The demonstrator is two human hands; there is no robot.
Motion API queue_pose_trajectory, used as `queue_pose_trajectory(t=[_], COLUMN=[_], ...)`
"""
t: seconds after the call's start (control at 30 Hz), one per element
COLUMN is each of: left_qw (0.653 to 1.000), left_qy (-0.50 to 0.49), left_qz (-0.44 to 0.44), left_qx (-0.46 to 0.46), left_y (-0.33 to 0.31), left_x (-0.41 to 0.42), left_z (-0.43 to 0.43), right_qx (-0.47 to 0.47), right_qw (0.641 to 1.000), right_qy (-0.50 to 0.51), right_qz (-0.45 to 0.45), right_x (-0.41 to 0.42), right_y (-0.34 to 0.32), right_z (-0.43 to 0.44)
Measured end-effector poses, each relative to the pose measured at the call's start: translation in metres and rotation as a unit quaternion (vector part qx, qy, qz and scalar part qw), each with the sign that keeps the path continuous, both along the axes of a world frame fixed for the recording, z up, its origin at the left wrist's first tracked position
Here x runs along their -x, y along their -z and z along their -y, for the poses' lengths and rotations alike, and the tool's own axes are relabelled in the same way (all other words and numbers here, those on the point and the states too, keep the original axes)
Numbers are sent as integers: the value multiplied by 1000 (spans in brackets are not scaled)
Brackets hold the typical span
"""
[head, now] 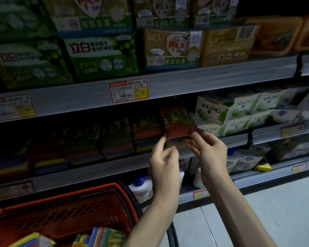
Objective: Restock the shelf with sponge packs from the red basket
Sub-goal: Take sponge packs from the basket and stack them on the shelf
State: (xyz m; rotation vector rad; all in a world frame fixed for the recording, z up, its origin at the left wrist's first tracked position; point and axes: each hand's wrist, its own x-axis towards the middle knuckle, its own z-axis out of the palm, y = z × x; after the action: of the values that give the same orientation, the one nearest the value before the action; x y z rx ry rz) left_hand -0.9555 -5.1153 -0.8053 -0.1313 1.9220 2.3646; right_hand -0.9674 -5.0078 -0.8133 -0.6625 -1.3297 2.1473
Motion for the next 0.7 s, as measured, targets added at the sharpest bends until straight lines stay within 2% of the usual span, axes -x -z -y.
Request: queue_pose_trajectory(t=[0.3,0.57,0.63,0.7], left_qw=[999,1000,999,993], left_qy=[-15,-17,-25,-29], left_qz=[28,16,-1,-40], left_qx=[-20,15,38,108], left_y=[3,4,7,15], left_x=[-1,1,0,-2], left_z=[-9,-8,-4,2], right_qx=[-75,-134,-138,-158], right_qw=[997,989,988,984], right_qy=[1,13,18,28], right_qz=[22,61,68,79], right_x=[12,13,10,7], right_y=[5,15,13,15], right_z=[-4,-4,-2,-1])
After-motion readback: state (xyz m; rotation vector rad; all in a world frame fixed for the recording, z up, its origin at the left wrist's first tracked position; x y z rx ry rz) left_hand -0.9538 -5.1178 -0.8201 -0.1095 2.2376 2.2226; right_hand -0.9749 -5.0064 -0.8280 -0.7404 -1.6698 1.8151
